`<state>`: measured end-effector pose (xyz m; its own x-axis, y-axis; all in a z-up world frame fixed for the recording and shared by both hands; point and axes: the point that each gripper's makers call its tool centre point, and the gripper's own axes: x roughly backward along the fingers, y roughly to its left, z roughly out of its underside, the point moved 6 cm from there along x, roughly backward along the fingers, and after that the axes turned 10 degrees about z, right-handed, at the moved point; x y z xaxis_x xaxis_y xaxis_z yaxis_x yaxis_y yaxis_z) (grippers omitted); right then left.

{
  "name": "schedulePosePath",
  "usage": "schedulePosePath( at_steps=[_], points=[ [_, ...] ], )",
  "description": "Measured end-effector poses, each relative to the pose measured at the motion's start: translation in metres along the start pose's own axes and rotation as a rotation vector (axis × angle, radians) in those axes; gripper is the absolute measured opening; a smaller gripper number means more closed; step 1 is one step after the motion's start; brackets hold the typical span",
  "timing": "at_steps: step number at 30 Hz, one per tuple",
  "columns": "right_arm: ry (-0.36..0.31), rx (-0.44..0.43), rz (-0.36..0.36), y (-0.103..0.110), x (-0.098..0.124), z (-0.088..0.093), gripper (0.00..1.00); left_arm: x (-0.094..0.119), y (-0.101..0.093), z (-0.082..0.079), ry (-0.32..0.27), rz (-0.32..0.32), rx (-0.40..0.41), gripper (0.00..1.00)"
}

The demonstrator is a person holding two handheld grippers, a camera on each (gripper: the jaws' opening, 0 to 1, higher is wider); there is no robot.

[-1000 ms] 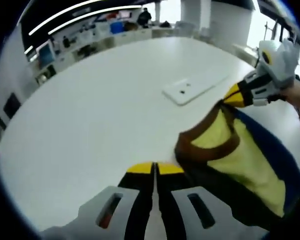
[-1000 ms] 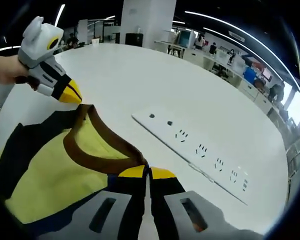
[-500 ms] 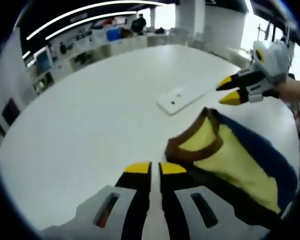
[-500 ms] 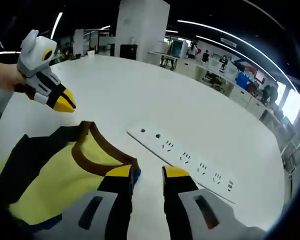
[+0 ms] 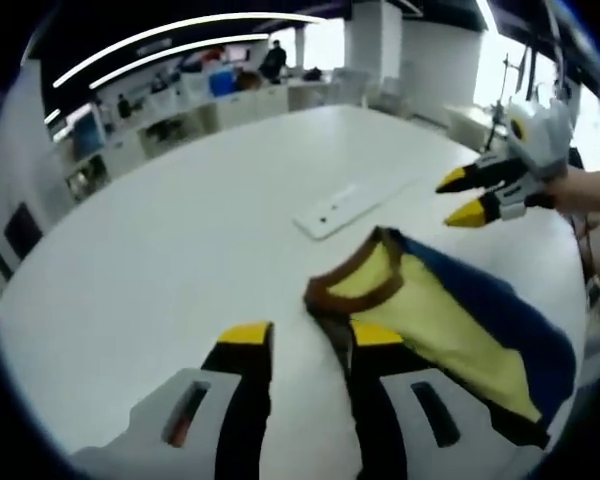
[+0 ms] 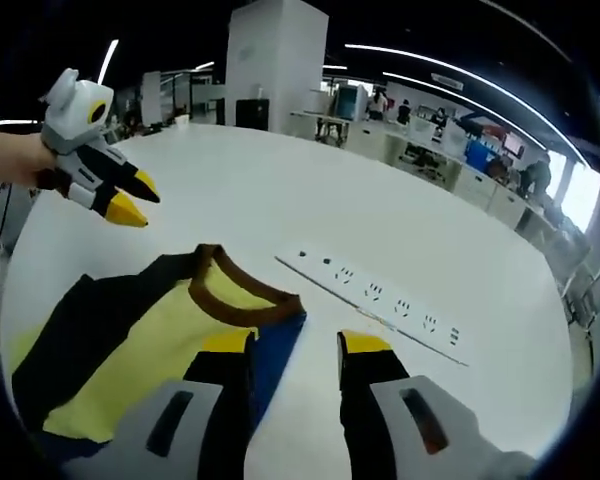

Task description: Fold the garment on the visible template until the final outline fits inside the template.

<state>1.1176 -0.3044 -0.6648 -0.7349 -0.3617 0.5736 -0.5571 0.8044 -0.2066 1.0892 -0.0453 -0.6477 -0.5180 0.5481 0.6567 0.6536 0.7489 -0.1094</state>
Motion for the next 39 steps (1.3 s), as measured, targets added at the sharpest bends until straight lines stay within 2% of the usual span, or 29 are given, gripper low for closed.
schedulePosePath(
  at_steps=[8,11,19,25,29,32,36,39],
  points=[
    [0.007,-0.048,-0.004,0.008,0.028,0.013,0.43,0.021,-0.016,0.016,-0.003,-0.005,0.018,0.38],
    [0.005,-0.117,-0.028,0.017,0.045,0.015,0.49,0.032,-0.026,0.020,-0.027,0.007,0.027,0.43],
    [-0.002,-0.150,-0.042,0.033,0.090,0.025,0.57,0.064,-0.059,0.032,-0.052,0.029,0.018,0.58],
    [-0.039,-0.233,-0.060,0.046,0.131,0.030,0.67,0.093,-0.085,0.047,-0.088,0.039,0.020,0.70],
    [-0.039,-0.228,-0.090,0.057,0.155,0.038,0.72,0.112,-0.102,0.062,-0.098,0.050,0.019,0.71],
    [-0.056,-0.226,-0.158,0.070,0.176,0.041,0.75,0.125,-0.116,0.072,-0.090,0.062,0.019,0.75],
    [-0.087,-0.214,-0.143,0.076,0.206,0.045,0.83,0.147,-0.135,0.086,-0.074,0.069,0.047,0.78],
    [-0.109,-0.225,-0.127,0.078,0.227,0.047,0.84,0.162,-0.148,0.093,-0.085,0.080,0.060,0.81]
  ],
)
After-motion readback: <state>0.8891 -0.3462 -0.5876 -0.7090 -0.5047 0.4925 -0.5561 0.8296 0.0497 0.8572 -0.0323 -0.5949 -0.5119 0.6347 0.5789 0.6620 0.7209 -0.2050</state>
